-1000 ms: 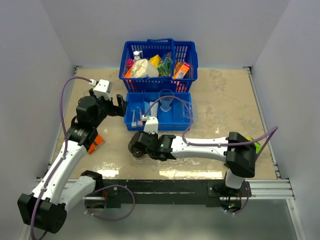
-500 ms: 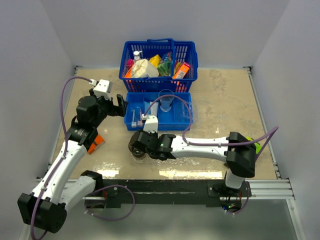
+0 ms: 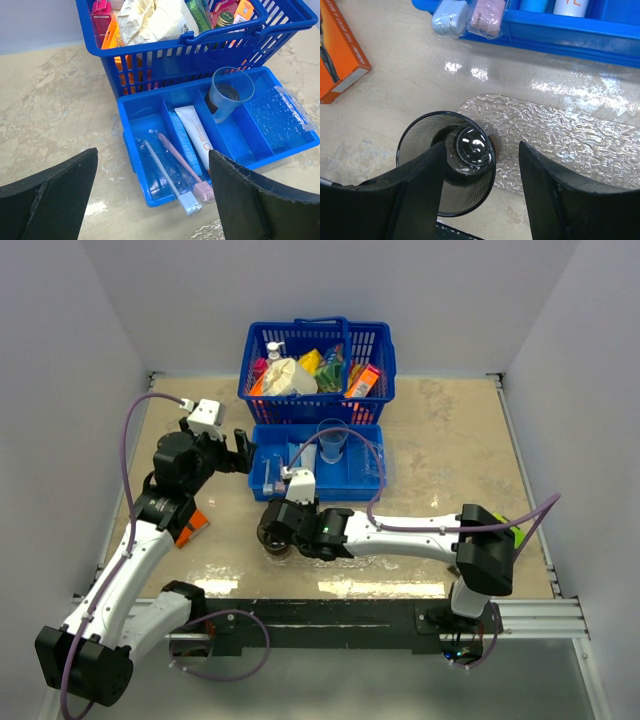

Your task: Prepare toiletry sets of a toothbrush and toothpaste on the tray

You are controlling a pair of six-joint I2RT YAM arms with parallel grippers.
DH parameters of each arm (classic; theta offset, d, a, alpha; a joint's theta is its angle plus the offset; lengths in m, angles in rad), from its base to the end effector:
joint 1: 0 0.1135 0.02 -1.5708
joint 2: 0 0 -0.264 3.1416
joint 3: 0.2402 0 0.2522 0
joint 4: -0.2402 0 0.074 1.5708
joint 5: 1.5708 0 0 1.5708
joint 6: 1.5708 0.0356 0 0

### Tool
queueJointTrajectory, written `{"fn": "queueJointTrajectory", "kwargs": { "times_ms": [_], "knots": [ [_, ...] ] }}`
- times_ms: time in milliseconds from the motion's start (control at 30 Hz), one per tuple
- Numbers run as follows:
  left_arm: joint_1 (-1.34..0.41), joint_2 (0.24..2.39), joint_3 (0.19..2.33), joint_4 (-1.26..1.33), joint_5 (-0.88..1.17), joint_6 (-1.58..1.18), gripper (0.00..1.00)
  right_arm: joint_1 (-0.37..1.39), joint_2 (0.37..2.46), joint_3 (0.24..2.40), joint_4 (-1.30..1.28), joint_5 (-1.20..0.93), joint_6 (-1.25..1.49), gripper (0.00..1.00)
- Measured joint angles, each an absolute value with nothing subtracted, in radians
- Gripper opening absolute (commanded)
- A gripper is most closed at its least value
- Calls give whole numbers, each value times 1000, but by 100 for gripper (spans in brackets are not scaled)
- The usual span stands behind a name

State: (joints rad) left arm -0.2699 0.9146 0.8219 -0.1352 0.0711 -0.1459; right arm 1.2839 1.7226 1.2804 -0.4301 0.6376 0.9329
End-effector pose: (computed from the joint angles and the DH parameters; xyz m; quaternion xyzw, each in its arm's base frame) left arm 0.2066 -0.0598 0.3350 0.0706 0.7796 -0.1556 0.6026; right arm 0.1259 0.3517 0.2453 -0.0502 0.8973 0.1594 0.4085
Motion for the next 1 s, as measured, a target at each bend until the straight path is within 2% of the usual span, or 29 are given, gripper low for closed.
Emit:
{"fn": "queueJointTrajectory", "kwargs": {
  "times_ms": [133, 333, 500, 1000],
  "knots": [
    [-270, 915, 822, -135, 71, -146, 96, 1284, 1686, 1257, -403, 638, 923, 64],
    [-270, 914, 822, -135, 71, -146, 96, 1284, 1558, 1201, -392, 665, 921, 72],
    [-270, 915, 822, -135, 71, -146, 96, 1262, 1454, 1187, -385, 678, 876, 68],
    [-271, 921, 822, -136, 66, -146, 96, 855, 1283, 1095, -363, 512, 680, 63]
  ]
}}
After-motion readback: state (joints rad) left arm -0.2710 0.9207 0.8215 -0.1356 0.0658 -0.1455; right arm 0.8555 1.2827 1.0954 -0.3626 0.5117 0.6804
